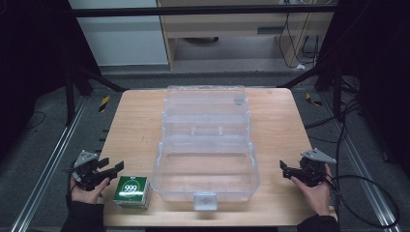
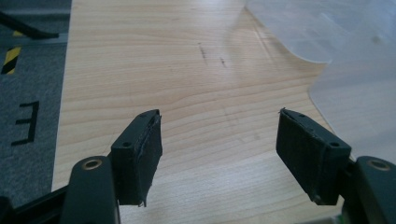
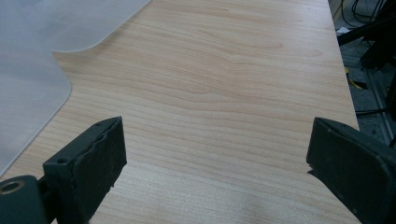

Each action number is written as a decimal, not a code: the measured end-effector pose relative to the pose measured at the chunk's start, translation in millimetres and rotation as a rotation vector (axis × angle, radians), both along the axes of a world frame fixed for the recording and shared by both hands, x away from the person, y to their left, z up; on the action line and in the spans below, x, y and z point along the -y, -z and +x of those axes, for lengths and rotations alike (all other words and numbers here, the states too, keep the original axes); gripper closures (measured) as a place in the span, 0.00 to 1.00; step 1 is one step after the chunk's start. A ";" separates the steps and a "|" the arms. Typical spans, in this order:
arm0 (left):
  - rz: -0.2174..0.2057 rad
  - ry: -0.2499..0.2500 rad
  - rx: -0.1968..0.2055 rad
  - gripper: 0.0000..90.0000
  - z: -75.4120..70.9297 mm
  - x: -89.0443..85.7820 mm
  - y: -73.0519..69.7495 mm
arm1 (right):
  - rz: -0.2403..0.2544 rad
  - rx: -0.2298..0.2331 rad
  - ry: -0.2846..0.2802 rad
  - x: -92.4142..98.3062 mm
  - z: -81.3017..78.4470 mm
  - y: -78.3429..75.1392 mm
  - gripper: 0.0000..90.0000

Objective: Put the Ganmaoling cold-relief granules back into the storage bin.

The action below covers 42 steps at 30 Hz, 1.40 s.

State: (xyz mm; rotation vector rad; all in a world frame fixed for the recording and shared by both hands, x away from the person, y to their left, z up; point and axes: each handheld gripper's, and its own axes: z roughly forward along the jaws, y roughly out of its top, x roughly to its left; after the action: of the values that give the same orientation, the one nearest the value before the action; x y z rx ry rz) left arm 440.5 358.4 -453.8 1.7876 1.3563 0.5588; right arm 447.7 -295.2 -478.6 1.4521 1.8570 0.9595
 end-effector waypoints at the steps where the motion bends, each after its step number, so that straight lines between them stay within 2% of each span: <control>1: 0.009 0.016 0.005 0.34 -0.6 1.5 -1.8 | -0.003 0.001 0.000 -1.5 -0.6 -1.0 0.06; 3: 0.029 0.064 0.003 0.33 -1.3 4.7 -6.1 | 0.001 0.003 -0.009 -2.7 -1.1 -1.9 0.06; 6: 0.043 0.124 0.019 0.33 -1.3 9.2 -13.0 | -0.021 0.015 -0.017 -5.0 -2.7 -6.4 0.06; 7: 0.053 0.149 0.034 0.33 -0.8 10.6 -19.9 | -0.022 0.019 -0.014 -5.0 -2.9 -7.7 0.06; 8: 0.053 0.149 0.034 0.33 -0.8 10.6 -19.9 | -0.020 0.019 -0.014 -4.8 -3.1 -8.3 0.06; 10: 0.046 0.181 0.038 0.32 -0.7 10.6 -26.9 | -0.012 0.023 -0.017 -4.9 -4.0 -8.9 0.06; 11: 0.050 0.197 0.032 0.32 -0.5 10.3 -29.4 | -0.012 0.023 -0.017 -4.9 -4.0 -8.9 0.06; 14: 0.097 0.260 0.013 0.31 -0.5 8.8 -36.8 | -0.034 0.027 -0.035 -7.9 -4.9 -7.5 0.04; 15: 0.097 0.260 0.013 0.31 -0.5 8.8 -36.8 | -0.034 0.027 -0.035 -7.9 -4.9 -7.5 0.04; 16: 0.103 0.282 0.009 0.30 -0.9 8.4 -38.9 | -0.047 0.031 -0.041 -9.6 -5.0 -8.1 0.04; 20: 0.116 0.386 -0.003 0.28 -2.3 7.6 -49.0 | -0.041 0.034 -0.043 -10.2 -5.0 -9.6 0.04; 22: 0.126 0.426 -0.020 0.27 -2.2 7.6 -53.8 | -0.047 0.032 -0.041 -9.7 -5.1 -9.5 0.04; 23: 0.142 0.462 -0.032 0.26 -2.6 8.9 -58.2 | -0.049 0.030 -0.041 -9.4 -5.9 -9.7 0.04; 24: 0.142 0.462 -0.032 0.26 -2.6 8.9 -58.2 | -0.053 0.034 -0.041 -9.3 -6.1 -9.9 0.04; 25: 0.160 0.507 -0.040 0.25 -3.6 10.9 -62.1 | -0.056 0.036 -0.042 -9.2 -6.3 -10.2 0.04; 26: 0.160 0.507 -0.040 0.25 -3.6 10.9 -62.1 | -0.058 0.039 -0.042 -8.9 -6.4 -10.4 0.04; 28: 0.178 0.542 -0.050 0.25 -4.1 12.5 -65.3 | -0.056 0.038 -0.041 -8.9 -6.5 -10.7 0.04; 32: 0.220 0.607 -0.094 0.24 -2.4 16.7 -70.2 | -0.070 0.037 -0.049 -9.5 -6.1 -10.2 0.03; 33: 0.220 0.607 -0.094 0.23 -2.4 16.7 -70.2 | -0.074 0.036 -0.052 -9.7 -6.0 -9.9 0.03; 37: 0.248 0.675 -0.112 0.21 -1.9 21.7 -72.5 | -0.077 0.031 -0.055 -10.1 -5.9 -9.4 0.03; 38: 0.274 0.703 -0.116 0.20 -2.5 24.3 -73.8 | -0.077 0.031 -0.056 -10.1 -5.9 -9.4 0.03; 40: 0.286 0.717 -0.119 0.19 -2.8 25.6 -74.5 | -0.080 0.031 -0.058 -10.0 -5.9 -9.5 0.03; 42: 0.318 0.755 -0.126 0.18 -3.7 28.9 -76.3 | -0.079 0.029 -0.060 -9.7 -5.9 -9.8 0.03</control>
State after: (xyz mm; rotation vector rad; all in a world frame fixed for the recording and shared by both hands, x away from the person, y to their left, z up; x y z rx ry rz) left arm 436.7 329.5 -377.5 2.4336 0.5884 0.2490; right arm 441.8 -285.5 -468.9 1.3357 1.9055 0.9196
